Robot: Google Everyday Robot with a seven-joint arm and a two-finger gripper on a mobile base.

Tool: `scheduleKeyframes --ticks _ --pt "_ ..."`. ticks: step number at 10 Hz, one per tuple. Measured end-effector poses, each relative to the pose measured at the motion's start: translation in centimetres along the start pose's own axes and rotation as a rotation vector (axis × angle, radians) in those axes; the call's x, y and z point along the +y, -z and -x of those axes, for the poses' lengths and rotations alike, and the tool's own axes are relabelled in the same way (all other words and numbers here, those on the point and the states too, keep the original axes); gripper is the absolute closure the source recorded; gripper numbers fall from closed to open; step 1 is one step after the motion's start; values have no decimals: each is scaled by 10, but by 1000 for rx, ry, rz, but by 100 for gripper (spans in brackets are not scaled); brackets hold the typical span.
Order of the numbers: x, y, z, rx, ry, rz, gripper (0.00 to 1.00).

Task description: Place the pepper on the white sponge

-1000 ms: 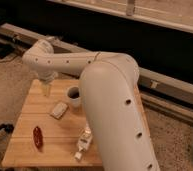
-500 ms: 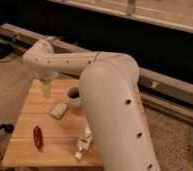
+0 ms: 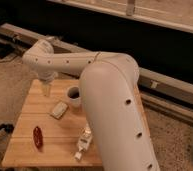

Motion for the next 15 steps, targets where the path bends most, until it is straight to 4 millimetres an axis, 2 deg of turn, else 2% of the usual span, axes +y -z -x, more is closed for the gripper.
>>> scheduleKeyframes --ticks 6,8,9,10,13,15 --pt "-1 0 -1 -3 4 1 20" --pt "-12 6 -8 -17 37 0 20" --pt "-29 11 -13 -22 40 -6 20" --pt "-38 12 -15 -25 39 -11 20" --pt "-114 22 -29 -30 2 -76 20" --pt "-157 19 -35 -37 -30 -135 20"
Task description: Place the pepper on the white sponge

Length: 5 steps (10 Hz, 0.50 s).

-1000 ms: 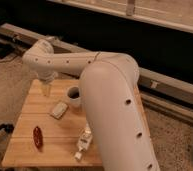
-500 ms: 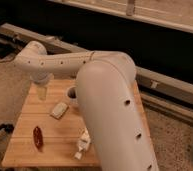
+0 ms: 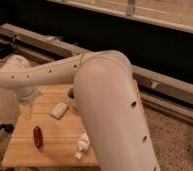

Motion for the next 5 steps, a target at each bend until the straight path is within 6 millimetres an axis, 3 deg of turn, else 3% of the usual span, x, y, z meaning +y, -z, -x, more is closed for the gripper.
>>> scheduleKeyframes --ticks 1,3,5 --pt "-27 -15 -3 -15 -21 -41 20" --pt "-56 -47 -10 -49 -23 -76 20" --pt "-72 -79 -17 -75 -21 -94 20"
